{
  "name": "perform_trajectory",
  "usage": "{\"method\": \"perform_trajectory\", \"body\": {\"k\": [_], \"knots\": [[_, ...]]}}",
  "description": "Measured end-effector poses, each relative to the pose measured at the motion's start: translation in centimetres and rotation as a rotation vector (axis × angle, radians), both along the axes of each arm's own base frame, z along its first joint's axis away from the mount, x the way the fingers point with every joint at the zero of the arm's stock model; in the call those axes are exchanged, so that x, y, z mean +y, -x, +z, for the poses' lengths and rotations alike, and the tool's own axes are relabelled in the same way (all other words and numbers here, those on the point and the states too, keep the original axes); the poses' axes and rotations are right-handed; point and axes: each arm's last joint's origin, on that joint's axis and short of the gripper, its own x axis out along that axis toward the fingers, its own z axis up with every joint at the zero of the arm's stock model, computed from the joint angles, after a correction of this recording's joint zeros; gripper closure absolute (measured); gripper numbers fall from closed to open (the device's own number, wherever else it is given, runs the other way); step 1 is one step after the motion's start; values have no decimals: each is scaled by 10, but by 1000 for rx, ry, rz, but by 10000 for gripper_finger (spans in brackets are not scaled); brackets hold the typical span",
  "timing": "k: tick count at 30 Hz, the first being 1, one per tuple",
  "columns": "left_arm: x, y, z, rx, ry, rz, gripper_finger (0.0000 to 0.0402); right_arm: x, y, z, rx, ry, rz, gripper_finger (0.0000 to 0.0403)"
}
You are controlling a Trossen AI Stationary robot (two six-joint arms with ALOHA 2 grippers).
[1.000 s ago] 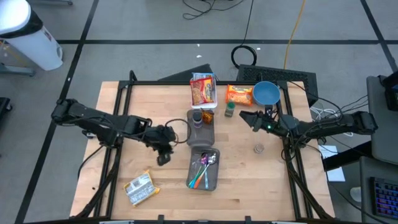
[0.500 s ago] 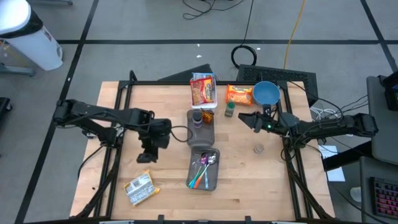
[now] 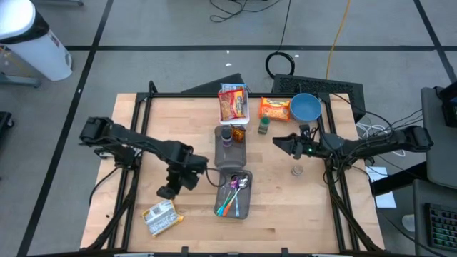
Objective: Pick & Place Food Item
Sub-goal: Put the yellow noodle pack into the white bin
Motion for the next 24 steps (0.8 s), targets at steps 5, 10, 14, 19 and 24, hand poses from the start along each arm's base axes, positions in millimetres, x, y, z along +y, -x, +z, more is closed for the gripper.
{"method": "perform_trajectory", "body": {"k": [5,10,14,19,24], "knots": [[-10,-3,-16,80,-38,-22,184,7,0,0,0,-1,43,193],[-24,-1,-24,94,-51,-89,155,16,1,0,-2,-11,102,193],[-33,-1,-26,67,-68,-127,157,24,2,0,-2,-11,151,193],[-37,-1,-27,10,-125,-175,170,30,3,0,-2,-15,142,193],[-33,-3,-28,-27,-128,-190,184,32,5,0,1,-11,77,193]]}}
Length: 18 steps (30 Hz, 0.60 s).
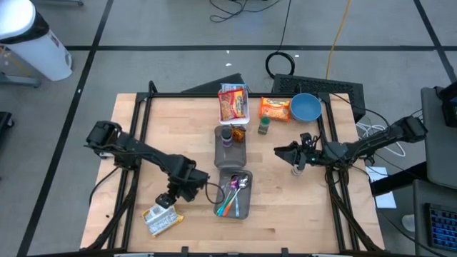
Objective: Pick & Place Food Item
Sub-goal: Put the yellow noodle pack into the white bin
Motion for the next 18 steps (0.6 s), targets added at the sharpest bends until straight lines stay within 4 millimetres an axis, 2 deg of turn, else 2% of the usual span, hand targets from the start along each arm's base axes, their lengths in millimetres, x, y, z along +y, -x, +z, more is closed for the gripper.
{"method": "perform_trajectory", "body": {"k": [10,18], "knots": [[13,19,-23,116,49,34,211,0,0,0,-1,-3,-2,193],[11,13,-25,30,78,24,215,-1,0,0,0,-7,-59,193]]}}
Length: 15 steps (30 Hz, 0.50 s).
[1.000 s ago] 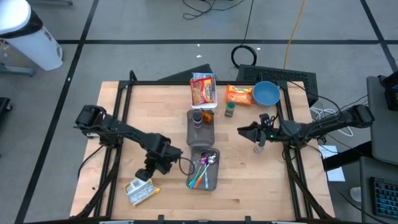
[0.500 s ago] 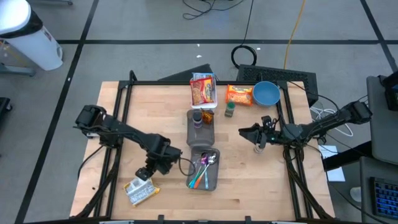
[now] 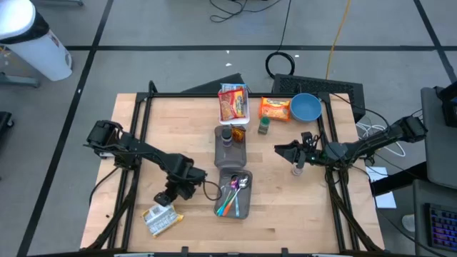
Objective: Pick & Place Food Item
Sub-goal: Put the yellow noodle pack into the white bin
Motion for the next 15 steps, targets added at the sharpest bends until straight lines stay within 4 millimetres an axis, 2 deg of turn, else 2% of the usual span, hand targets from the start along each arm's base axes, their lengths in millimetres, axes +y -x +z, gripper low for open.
{"method": "perform_trajectory", "body": {"k": [7,15], "knots": [[-1,-4,-1,-42,12,3,215,0,0,0,-1,-7,0,193],[2,9,-12,26,29,10,215,0,0,0,-1,-7,0,193]]}}
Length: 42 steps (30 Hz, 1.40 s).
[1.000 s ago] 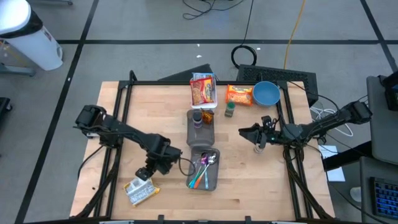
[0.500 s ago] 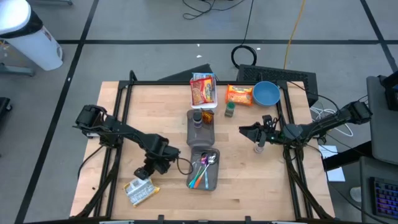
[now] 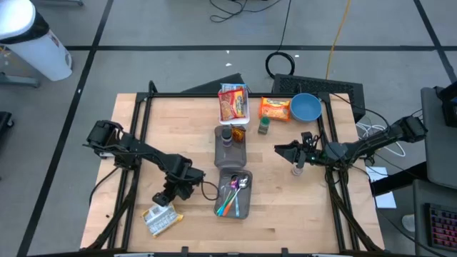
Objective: Pick & Place Food Item
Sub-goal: Put the yellow noodle pack into the white bin
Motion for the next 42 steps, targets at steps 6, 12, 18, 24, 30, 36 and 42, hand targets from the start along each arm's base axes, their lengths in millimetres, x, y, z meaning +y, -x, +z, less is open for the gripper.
{"method": "perform_trajectory", "body": {"k": [6,12,18,24,30,36,42], "knots": [[0,0,0,-9,1,-3,217,-1,0,0,1,1,-29,193],[0,0,0,-18,3,-14,277,-1,0,0,2,0,-48,193],[0,0,0,-19,2,-16,366,-1,0,0,1,-2,-48,193],[1,0,-1,-27,-47,-21,389,-1,0,0,1,-3,-46,193],[8,0,-1,76,-86,97,395,-1,0,0,1,-1,-45,193],[19,6,9,232,-132,153,396,-1,0,0,6,22,-46,193],[28,5,30,323,-152,189,397,-1,0,0,11,41,-47,193]]}}
